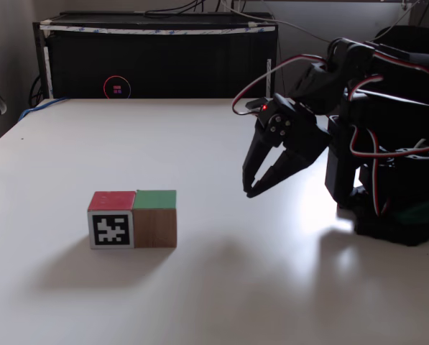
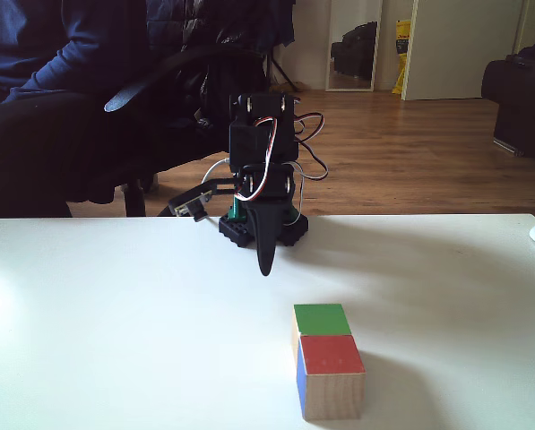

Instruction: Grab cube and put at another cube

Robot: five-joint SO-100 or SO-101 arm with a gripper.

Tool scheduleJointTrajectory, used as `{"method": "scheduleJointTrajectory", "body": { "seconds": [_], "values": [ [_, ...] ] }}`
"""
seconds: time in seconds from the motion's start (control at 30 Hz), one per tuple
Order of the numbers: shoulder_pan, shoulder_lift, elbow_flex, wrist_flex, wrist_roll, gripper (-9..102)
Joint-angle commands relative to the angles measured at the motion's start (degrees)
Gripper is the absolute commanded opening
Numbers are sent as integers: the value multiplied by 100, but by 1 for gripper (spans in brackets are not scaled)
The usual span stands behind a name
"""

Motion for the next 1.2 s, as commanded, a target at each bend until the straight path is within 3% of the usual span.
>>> {"method": "scheduleJointTrajectory", "body": {
  "seconds": [0.0, 0.5, 0.83, 0.93, 1.17],
  "values": [
    [-316, 26, -70, 26, 413, 0],
    [-325, 26, -70, 18, 325, 0],
    [-694, 26, -220, -633, -1204, 0],
    [-729, 26, -475, -782, -2962, 0],
    [-976, 26, -1397, -615, -3779, 1]
  ]
}}
